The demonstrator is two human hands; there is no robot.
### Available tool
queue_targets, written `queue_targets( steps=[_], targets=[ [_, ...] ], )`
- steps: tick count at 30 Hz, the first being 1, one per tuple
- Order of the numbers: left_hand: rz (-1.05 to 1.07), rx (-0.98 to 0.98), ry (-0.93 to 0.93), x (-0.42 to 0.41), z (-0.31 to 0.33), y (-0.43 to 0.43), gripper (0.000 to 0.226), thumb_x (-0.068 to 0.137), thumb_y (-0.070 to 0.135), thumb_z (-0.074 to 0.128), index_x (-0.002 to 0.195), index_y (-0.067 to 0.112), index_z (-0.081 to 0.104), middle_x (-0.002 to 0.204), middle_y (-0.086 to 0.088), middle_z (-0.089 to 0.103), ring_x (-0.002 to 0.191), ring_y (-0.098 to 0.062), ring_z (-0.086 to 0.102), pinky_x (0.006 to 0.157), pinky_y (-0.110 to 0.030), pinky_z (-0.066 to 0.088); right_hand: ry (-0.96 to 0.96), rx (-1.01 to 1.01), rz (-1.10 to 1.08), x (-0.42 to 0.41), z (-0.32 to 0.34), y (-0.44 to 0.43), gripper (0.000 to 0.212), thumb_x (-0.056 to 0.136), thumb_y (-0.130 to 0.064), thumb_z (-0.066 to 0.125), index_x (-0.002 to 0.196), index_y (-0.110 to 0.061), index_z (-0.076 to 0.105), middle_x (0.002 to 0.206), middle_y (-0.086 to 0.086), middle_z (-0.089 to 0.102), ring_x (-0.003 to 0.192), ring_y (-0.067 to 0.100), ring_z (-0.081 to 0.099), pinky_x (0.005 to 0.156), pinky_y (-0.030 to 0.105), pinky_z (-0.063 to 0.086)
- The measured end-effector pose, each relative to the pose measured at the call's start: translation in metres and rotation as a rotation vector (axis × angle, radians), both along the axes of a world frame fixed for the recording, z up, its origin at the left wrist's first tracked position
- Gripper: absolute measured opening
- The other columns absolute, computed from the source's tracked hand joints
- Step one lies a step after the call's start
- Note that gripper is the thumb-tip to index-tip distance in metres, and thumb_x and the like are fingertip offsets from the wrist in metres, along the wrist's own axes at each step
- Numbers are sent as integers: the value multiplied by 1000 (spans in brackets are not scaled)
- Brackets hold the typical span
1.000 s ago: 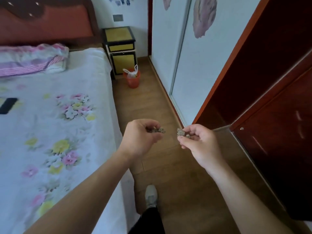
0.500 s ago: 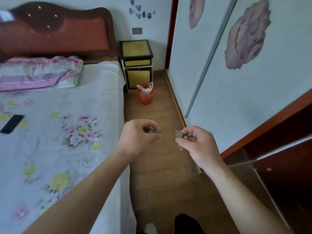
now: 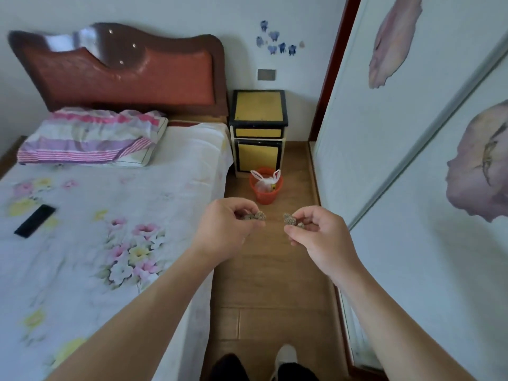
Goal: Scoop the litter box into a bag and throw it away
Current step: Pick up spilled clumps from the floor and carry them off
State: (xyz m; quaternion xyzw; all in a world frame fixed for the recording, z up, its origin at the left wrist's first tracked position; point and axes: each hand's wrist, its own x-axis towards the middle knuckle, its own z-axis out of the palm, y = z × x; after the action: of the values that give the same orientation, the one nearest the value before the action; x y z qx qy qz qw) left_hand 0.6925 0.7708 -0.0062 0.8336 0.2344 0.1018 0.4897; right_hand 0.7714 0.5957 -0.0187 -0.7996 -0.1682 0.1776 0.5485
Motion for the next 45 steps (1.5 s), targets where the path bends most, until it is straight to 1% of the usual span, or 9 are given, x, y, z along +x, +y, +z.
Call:
queue_targets(
  steps=[6, 11, 17, 21, 28, 32, 36, 40, 45],
  targets=[
    [94, 5, 29, 73, 0, 64, 15, 76, 22, 83, 70, 29, 73, 65, -2, 67, 63, -26, 63, 60, -42, 55, 24, -11, 99, 88, 1, 74, 12, 81, -13, 77, 88, -18, 69, 72, 2, 72, 64, 14, 71, 63, 25, 57],
    [85, 0, 30, 145, -15, 135, 17, 77, 23, 83, 69, 33, 72, 65, 2, 66, 62, -22, 63, 61, -42, 56, 8, -44, 107, 160, -11, 143, 13, 82, -14, 77, 92, -18, 70, 75, 1, 72, 67, 13, 71, 66, 28, 60],
    [21, 6, 76, 240, -33, 207, 9, 78, 31, 81, 81, 35, 74, 76, 9, 67, 73, -13, 65, 70, -40, 60, 1, -64, 26, 244, -18, 203, 11, 83, -14, 75, 93, -18, 71, 78, -2, 72, 69, 11, 70, 64, 25, 58],
    [-42, -1, 90, 296, -33, 231, 12, 79, 27, 81, 80, 36, 74, 76, 9, 67, 74, -11, 64, 70, -34, 59, 30, -51, -25, 292, -17, 221, 11, 84, -14, 75, 92, -19, 71, 78, -4, 73, 70, 11, 71, 66, 28, 60],
    [-120, 31, 149, 405, -40, 248, 12, 82, 24, 79, 77, 33, 72, 71, 10, 64, 71, -10, 61, 64, -26, 52, 97, -69, -27, 392, -37, 241, 12, 84, -13, 75, 94, -18, 70, 78, -5, 72, 70, 9, 71, 64, 24, 58],
    [-94, 26, 203, 472, -62, 258, 9, 83, 25, 78, 79, 32, 73, 75, 9, 66, 72, -7, 61, 60, -16, 46, 115, -75, 3, 466, -60, 255, 13, 84, -15, 76, 94, -19, 70, 79, -5, 72, 71, 8, 70, 62, 21, 57],
    [-103, 22, 244, 530, -91, 271, 10, 83, 25, 77, 75, 29, 74, 73, 11, 67, 71, -3, 61, 61, -18, 50, 159, -106, 52, 528, -89, 271, 15, 83, -18, 76, 95, -22, 68, 83, -6, 71, 75, 6, 70, 62, 20, 57],
    [-106, 23, 277, 572, -122, 287, 15, 81, 26, 79, 70, 32, 71, 70, 15, 65, 69, -1, 59, 59, -12, 41, 217, -170, 60, 570, -118, 284, 15, 83, -21, 76, 94, -25, 67, 84, -7, 70, 75, 5, 69, 62, 19, 57],
    [-132, 8, 356, 610, -178, 309, 14, 81, 26, 78, 72, 34, 71, 73, 14, 64, 70, -1, 59, 60, -10, 40, 235, -262, 48, 604, -172, 302, 13, 83, -24, 75, 94, -24, 68, 81, -7, 70, 72, 2, 67, 60, 15, 54]
  ],
)
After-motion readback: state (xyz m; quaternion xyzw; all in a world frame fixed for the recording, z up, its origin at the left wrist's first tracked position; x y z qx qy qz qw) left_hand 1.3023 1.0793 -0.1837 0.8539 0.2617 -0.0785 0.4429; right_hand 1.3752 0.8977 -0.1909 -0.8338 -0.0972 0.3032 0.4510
